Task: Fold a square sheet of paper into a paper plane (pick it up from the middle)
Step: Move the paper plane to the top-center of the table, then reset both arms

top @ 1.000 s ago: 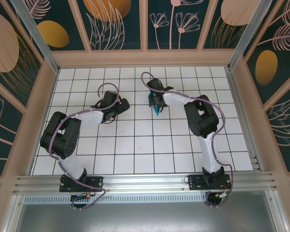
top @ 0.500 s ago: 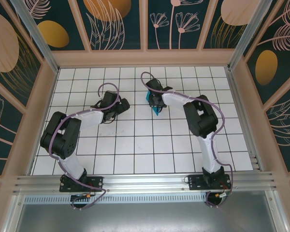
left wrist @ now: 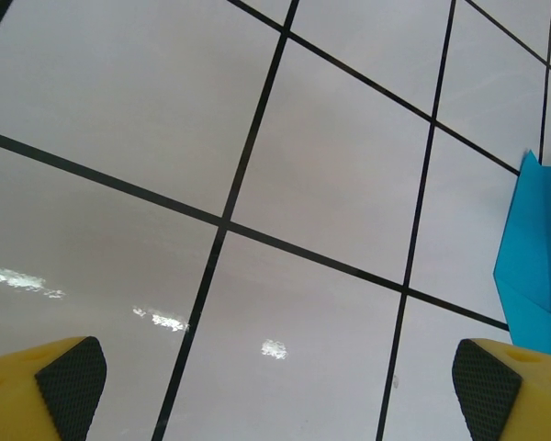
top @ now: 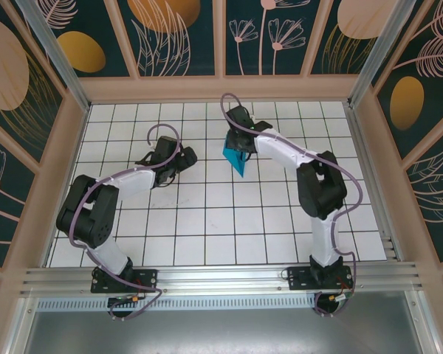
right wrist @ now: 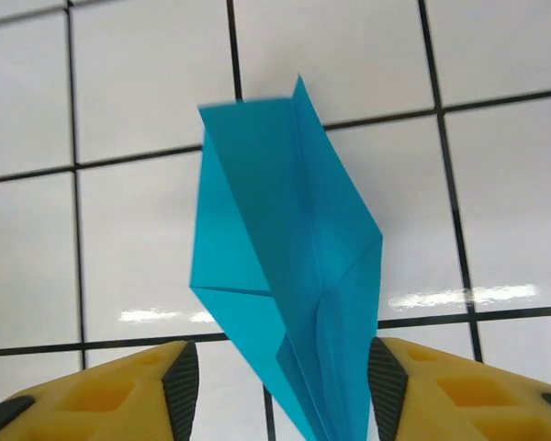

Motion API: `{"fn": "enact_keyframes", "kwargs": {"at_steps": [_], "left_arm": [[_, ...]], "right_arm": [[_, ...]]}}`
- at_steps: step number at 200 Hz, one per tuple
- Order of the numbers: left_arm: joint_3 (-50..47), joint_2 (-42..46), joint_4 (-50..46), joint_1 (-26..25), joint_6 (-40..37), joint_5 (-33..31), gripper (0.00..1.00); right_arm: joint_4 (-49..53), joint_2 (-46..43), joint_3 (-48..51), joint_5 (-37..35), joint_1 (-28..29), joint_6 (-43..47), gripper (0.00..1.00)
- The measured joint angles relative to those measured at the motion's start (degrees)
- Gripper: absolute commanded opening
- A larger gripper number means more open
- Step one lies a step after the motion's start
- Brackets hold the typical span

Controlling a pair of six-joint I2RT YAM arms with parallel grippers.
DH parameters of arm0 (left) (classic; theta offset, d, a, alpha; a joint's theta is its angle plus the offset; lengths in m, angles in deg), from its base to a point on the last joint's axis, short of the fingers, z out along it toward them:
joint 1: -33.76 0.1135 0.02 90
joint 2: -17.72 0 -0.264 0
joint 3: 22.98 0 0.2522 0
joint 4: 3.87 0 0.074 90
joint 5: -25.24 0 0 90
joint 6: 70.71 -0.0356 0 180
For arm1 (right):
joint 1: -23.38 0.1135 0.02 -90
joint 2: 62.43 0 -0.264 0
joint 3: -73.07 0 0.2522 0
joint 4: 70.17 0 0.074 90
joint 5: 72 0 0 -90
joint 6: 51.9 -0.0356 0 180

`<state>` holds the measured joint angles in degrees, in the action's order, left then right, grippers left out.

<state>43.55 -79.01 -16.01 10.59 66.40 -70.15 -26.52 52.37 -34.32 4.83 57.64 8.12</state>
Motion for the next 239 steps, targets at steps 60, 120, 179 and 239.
{"fn": "enact_keyframes", "kwargs": {"at_steps": [60, 120, 179, 239], "left_arm": [[0.7, 6.4, -3.72, 1.88, -3.8, -8.15, 0.99], [-9.62, 24.28, 2.12, 6.93, -12.39, -29.38, 0.99], [-28.44, 31.61, 19.58, 14.51, -21.99, -38.71, 0.99], [-35.21, 26.01, 37.97, 18.82, -32.24, -30.82, 0.99]], "right_arm": [[-8.28, -18.86, 13.66, -2.73, -4.59, 1.53, 0.88], [-20.41, -34.77, 35.04, -10.29, -21.42, 5.99, 0.99], [-35.78, -39.52, 56.0, -8.98, -36.48, 10.36, 0.99], [-60.76, -44.74, 74.58, -3.96, -36.89, 20.57, 0.99]]}}
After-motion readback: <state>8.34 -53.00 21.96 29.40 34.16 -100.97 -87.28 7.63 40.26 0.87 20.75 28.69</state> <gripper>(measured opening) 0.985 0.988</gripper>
